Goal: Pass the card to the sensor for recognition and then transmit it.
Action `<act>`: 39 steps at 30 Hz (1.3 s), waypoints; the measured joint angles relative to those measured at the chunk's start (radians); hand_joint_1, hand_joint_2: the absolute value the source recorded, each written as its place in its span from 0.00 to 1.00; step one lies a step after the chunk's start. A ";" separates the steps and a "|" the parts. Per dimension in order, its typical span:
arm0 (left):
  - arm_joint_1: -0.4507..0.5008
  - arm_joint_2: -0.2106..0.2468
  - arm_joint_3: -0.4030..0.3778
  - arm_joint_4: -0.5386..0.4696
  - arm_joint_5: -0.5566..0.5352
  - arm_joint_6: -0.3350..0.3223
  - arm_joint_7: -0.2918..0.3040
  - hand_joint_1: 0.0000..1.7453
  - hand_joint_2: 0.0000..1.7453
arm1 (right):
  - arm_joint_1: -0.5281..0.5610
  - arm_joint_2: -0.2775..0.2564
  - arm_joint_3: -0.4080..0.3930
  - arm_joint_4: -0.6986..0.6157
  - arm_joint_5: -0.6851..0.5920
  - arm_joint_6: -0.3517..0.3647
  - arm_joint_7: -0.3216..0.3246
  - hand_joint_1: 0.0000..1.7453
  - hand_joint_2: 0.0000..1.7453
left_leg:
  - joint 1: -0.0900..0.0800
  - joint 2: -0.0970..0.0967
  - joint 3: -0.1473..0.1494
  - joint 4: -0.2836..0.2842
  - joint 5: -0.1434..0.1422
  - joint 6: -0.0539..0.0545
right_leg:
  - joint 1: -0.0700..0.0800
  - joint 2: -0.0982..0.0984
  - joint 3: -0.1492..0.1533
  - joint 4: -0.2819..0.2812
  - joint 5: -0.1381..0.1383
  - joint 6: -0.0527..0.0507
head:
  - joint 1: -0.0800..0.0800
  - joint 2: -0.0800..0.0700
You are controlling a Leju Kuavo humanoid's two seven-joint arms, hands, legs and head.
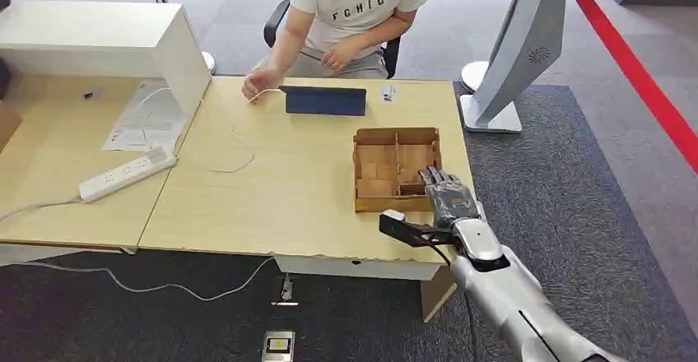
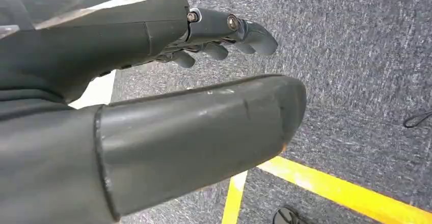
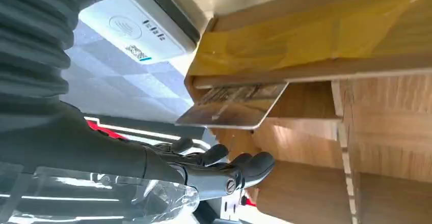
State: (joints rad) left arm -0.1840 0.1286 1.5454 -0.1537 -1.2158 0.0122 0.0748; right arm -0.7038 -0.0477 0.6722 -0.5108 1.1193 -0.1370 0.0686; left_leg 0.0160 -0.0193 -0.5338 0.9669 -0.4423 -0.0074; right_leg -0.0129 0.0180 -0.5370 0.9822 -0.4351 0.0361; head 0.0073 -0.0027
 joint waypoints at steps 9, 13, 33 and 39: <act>0.000 0.000 0.000 0.000 -0.011 -0.001 -0.003 0.00 0.00 | -0.009 0.006 0.000 -0.001 0.006 0.003 -0.001 1.00 1.00 | 0.000 0.000 0.000 0.000 0.000 0.000 | 0.000 0.000 0.000 0.000 0.000 0.000 | 0.000 0.000; 0.000 0.000 0.000 0.000 -0.015 -0.003 0.002 0.00 0.00 | -0.015 0.005 0.000 -0.003 0.009 -0.004 -0.003 1.00 1.00 | 0.000 0.000 0.000 0.000 0.000 0.000 | 0.000 0.000 0.000 0.000 0.000 0.000 | 0.000 0.000; 0.001 0.003 0.000 0.000 -0.035 -0.028 -0.005 0.00 0.00 | 0.002 -0.009 0.000 -0.043 -0.006 -0.009 -0.008 1.00 1.00 | 0.000 0.000 0.000 0.000 0.000 0.000 | 0.000 0.000 0.000 0.000 0.000 0.000 | 0.000 0.000; 0.002 0.004 0.000 0.000 -0.039 -0.031 -0.008 0.00 0.00 | 0.005 -0.014 0.000 -0.069 -0.012 -0.055 -0.035 1.00 1.00 | 0.000 0.000 0.000 0.000 0.000 0.000 | 0.000 0.000 0.000 0.000 0.000 0.000 | 0.000 0.000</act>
State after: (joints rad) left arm -0.1818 0.1324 1.5454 -0.1534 -1.2543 -0.0183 0.0664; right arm -0.6988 -0.0618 0.6718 -0.5803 1.1074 -0.1919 0.0336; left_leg 0.0160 -0.0191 -0.5335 0.9669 -0.4423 -0.0074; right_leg -0.0129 0.0181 -0.5369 0.9821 -0.4351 0.0361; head 0.0072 -0.0027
